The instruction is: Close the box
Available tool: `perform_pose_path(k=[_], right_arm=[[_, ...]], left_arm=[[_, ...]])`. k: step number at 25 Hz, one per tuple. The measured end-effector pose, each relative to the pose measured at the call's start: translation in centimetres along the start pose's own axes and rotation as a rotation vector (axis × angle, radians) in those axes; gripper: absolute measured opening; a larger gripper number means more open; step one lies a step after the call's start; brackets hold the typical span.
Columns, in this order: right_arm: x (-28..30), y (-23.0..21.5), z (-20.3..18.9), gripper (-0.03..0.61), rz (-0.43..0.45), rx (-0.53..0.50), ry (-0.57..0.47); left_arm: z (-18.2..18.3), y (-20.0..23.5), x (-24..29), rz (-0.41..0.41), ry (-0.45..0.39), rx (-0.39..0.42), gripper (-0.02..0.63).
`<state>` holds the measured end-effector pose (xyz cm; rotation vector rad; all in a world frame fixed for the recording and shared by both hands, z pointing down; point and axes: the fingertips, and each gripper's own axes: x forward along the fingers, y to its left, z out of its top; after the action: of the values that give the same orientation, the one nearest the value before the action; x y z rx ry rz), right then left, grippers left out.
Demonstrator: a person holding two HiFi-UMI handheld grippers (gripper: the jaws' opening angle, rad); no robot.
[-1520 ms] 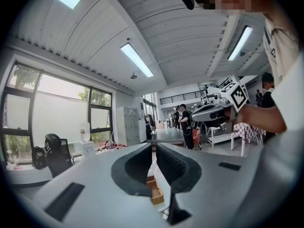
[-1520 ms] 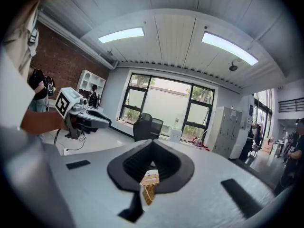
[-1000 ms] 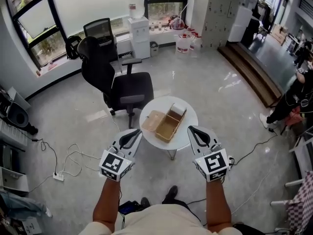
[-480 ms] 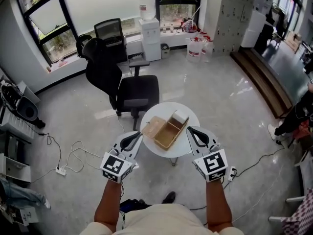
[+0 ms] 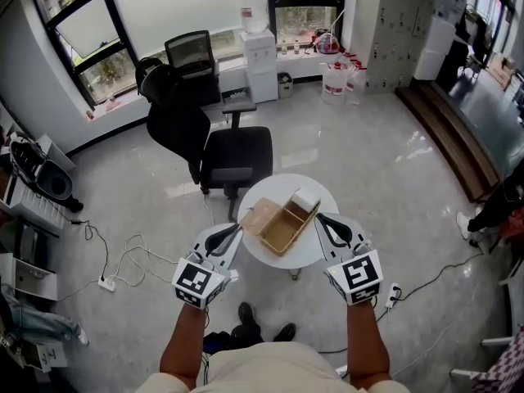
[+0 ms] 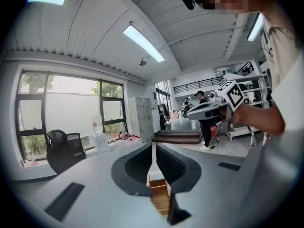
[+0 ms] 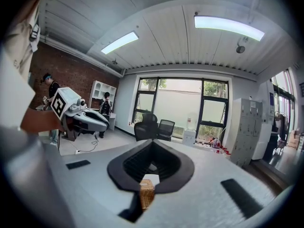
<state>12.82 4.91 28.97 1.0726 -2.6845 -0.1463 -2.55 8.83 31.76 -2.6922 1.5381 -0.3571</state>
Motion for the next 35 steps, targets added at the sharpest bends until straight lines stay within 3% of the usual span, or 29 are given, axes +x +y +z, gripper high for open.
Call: perform_pose_path(k=[7, 12, 21, 31, 35], right_arm=[[2.4, -2.0, -2.4, -0.008, -0.059, 0.01, 0.047], [3.4, -3.8, -1.4, -0.008, -0.131, -0.005, 0.074], [7.1, -5.1, -1.6, -0.008, -0.213, 0.009, 0.132], [13.1, -4.0, -1.3, -0.007, -0.226, 0.01, 0.149], [14.0, -4.7, -1.8, -0.008, -0.205, 0.009, 0.154]], left_arm=[[-2.0, 2.3, 4.9, -0.068, -0.005, -0.018, 0.029], [-0.6, 3.8, 8.1, -0.14, -0.033, -0.021, 0.029], [-1.1, 7.7, 11.8, -0.231, -0.048, -0.034, 0.029], [-3.4, 13.0, 13.2, -0.273, -0.043, -0.049, 0.029], [-4.2, 13.6, 14.0, -0.252, -0.033, -0.067, 0.029]])
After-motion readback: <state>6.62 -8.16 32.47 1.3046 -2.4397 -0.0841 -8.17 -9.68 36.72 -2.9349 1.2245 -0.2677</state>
